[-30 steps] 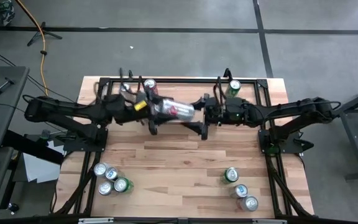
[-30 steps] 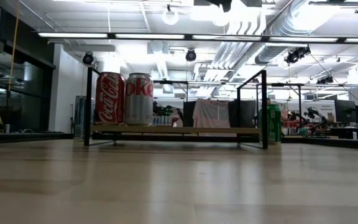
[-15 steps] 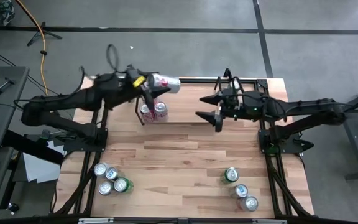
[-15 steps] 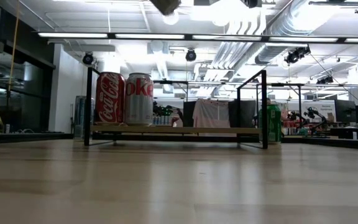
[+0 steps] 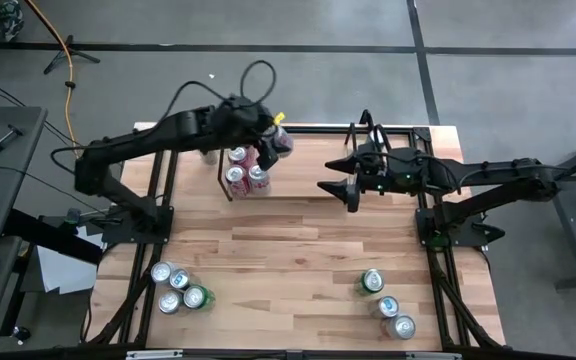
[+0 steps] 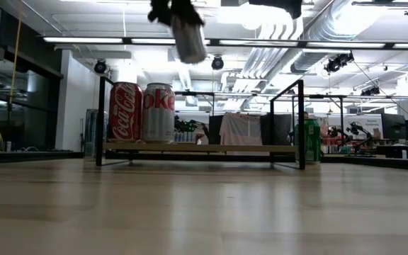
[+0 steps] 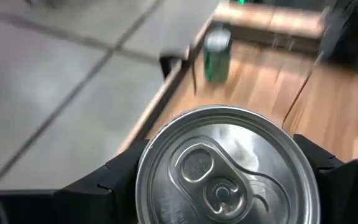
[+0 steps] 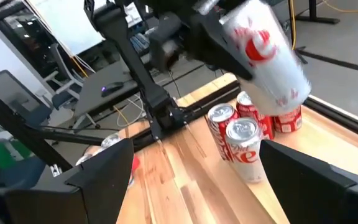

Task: Place canned beverage on shelf
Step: Put the top silver soda can on the shelf aligned with the other silver soda can

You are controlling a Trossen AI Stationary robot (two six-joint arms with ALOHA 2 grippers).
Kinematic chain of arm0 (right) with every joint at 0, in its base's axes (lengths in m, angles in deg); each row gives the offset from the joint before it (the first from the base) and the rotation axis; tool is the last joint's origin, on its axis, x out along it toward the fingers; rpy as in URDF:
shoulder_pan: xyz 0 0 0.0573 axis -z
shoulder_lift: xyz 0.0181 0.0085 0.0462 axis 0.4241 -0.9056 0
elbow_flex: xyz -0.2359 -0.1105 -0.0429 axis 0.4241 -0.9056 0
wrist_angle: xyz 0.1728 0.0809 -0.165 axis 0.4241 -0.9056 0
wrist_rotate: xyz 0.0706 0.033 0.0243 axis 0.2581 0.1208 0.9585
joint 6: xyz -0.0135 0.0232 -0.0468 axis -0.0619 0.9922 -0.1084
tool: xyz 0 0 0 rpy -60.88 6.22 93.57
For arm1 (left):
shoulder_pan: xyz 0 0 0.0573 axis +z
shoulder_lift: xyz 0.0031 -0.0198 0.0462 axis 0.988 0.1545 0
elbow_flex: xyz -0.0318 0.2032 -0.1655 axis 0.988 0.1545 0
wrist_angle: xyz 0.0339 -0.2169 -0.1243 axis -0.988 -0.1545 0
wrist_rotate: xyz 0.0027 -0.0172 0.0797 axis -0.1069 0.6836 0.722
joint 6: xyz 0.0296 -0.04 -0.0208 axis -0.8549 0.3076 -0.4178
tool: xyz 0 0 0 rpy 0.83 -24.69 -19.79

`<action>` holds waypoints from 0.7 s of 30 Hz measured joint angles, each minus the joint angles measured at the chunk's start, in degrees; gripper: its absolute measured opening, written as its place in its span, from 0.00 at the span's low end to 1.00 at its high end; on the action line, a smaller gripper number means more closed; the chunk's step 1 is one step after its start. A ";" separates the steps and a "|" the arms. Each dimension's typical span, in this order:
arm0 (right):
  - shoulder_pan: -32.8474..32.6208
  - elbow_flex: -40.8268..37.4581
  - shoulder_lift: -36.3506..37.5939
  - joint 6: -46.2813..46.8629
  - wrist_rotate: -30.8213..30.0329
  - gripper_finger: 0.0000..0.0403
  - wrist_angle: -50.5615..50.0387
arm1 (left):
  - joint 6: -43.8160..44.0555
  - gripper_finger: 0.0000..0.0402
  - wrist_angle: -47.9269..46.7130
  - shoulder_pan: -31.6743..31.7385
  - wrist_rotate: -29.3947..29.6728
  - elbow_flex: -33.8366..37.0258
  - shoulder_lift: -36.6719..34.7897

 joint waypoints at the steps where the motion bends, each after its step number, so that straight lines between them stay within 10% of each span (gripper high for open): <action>1: 0.00 0.00 0.00 0.26 -0.02 0.83 -0.36 | 0.45 0.57 -1.90 0.46 -0.28 -0.01 0.94; 21: 0.04 0.00 -0.02 0.44 -1.38 0.83 -3.28 | -5.29 0.57 -8.02 6.92 -1.23 0.01 12.10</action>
